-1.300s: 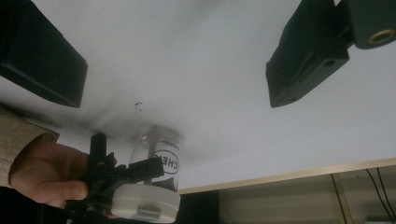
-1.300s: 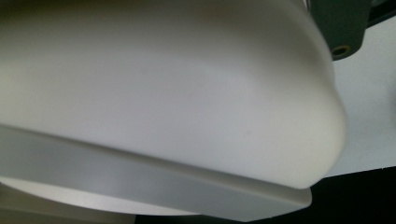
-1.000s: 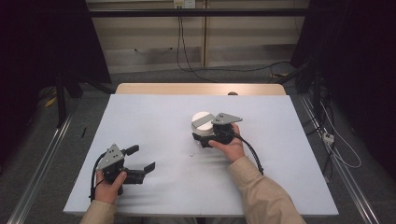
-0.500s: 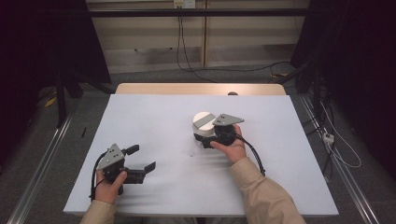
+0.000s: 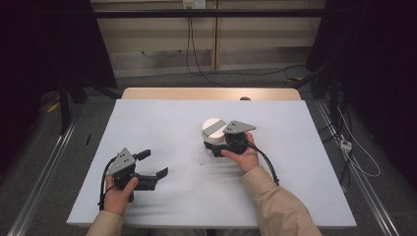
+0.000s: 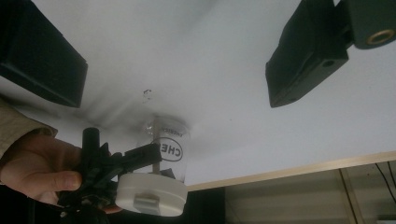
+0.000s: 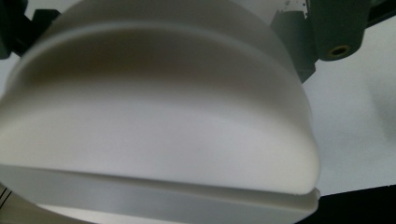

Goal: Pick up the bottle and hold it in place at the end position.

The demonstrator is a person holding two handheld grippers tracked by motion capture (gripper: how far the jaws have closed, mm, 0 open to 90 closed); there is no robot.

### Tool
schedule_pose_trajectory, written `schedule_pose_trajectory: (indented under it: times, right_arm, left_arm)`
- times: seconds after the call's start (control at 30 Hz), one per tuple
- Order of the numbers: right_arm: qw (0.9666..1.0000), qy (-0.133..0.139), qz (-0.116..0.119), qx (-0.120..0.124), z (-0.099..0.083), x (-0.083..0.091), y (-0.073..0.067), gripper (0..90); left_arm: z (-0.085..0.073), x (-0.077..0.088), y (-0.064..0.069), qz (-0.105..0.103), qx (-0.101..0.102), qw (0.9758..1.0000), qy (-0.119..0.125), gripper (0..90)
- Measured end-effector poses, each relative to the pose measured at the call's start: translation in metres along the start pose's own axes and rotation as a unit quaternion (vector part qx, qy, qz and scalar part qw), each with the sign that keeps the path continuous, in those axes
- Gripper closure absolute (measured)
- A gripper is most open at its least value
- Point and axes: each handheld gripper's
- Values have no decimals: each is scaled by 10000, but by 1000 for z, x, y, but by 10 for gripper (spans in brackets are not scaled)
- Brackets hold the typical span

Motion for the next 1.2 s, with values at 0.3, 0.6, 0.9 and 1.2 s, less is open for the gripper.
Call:
schedule_pose_trajectory:
  times: [0.3,0.6,0.9,1.2]
  right_arm:
    - [10000,18,2,-21,0,-1,0,187]
    - [10000,8,1,-16,0,-1,0,187]
    - [10000,12,1,-23,0,-1,0,186]
    - [10000,7,-4,-17,0,-1,0,186]
  left_arm:
    - [8,-22,9,-170,44,9996,-209,53]
    - [17,-40,18,-210,6,9996,-189,62]
    - [28,-53,23,-196,-13,9997,-168,67]
    - [35,-65,27,-213,29,9996,-201,112]
Point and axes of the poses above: each handheld gripper's, and its own axes: x roughly backward along the jaws, z roughly out of its top, y roughly to its right, and after that the axes turned 15 degrees about x, right-handed
